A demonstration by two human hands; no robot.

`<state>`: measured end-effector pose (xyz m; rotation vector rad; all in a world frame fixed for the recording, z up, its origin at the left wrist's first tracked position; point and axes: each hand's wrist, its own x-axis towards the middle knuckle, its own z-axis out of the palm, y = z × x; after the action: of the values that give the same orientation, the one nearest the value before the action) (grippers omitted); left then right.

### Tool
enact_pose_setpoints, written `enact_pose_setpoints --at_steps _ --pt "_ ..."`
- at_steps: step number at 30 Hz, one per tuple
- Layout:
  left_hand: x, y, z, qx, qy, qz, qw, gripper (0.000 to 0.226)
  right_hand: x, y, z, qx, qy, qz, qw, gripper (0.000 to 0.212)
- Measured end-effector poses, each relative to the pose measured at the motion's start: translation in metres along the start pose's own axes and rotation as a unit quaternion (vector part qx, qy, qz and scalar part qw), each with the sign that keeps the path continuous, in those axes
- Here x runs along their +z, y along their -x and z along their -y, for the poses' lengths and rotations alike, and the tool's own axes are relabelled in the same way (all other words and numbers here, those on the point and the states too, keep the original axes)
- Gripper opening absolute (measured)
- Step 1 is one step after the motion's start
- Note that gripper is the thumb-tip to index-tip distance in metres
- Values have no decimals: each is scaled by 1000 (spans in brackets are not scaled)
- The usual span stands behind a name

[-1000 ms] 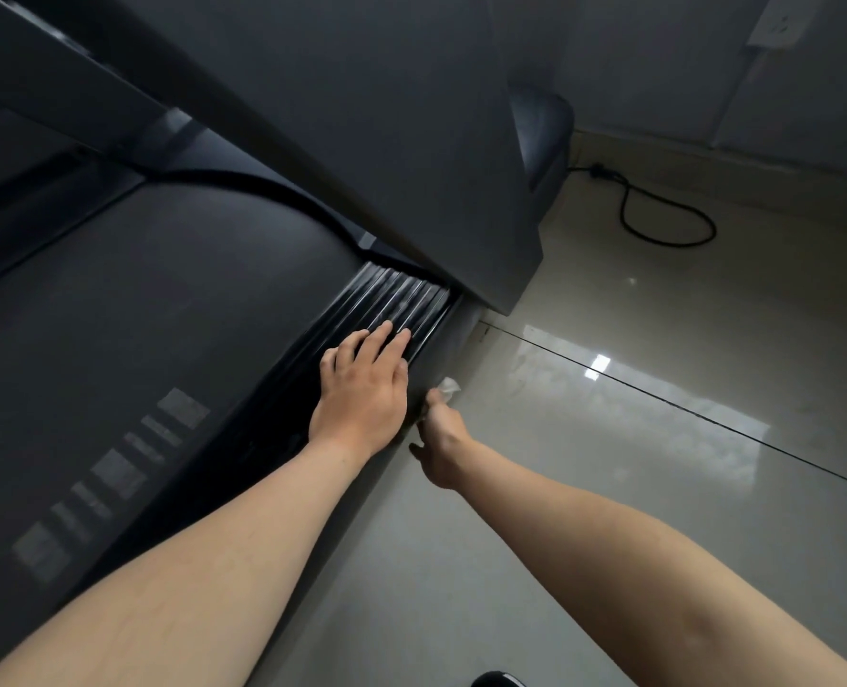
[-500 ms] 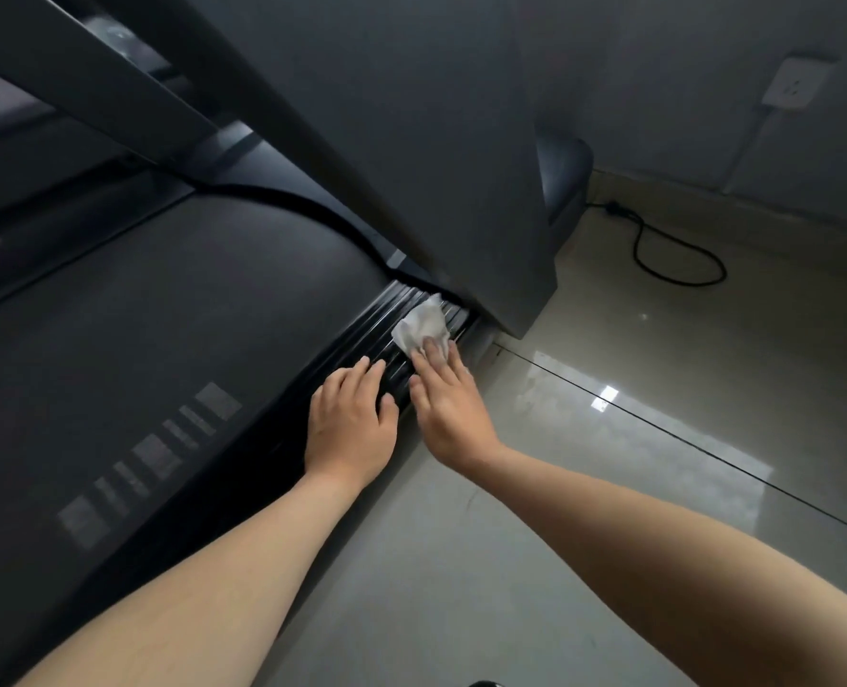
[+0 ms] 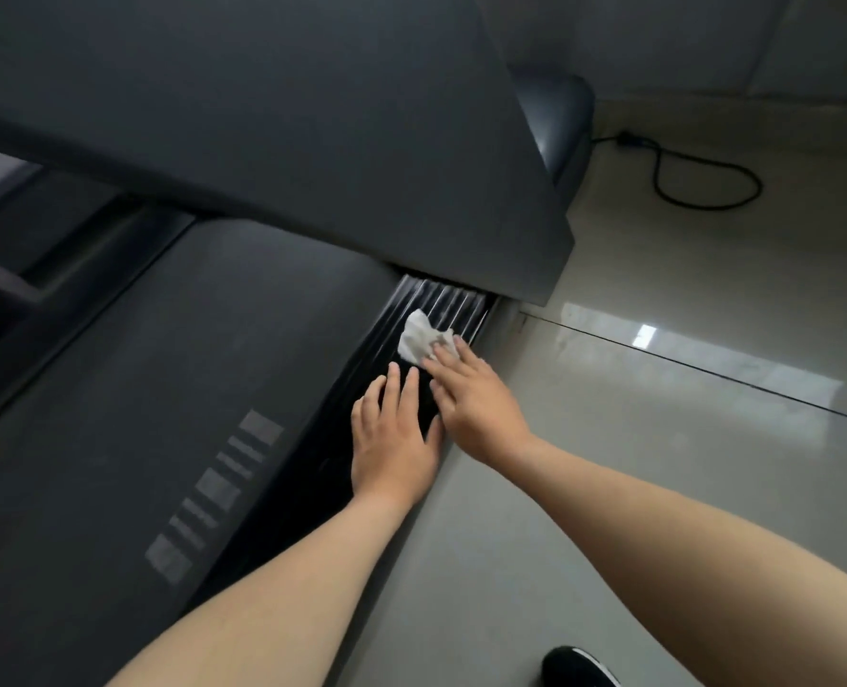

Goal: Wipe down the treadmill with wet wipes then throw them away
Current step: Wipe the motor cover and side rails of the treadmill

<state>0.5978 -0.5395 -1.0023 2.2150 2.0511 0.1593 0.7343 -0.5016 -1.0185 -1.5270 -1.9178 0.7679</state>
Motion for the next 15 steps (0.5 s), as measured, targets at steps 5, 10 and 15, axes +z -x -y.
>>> enact_pose_setpoints --at_steps 5,10,15 --pt "0 -6 2 13 13 -8 1000 70 -4 6 -12 -26 16 48 998 48" --pt "0 -5 8 40 23 11 999 70 8 0 15 95 -86 18 992 54" --pt "-1 15 23 71 67 16 995 64 25 37 31 112 -132 -33 984 52"
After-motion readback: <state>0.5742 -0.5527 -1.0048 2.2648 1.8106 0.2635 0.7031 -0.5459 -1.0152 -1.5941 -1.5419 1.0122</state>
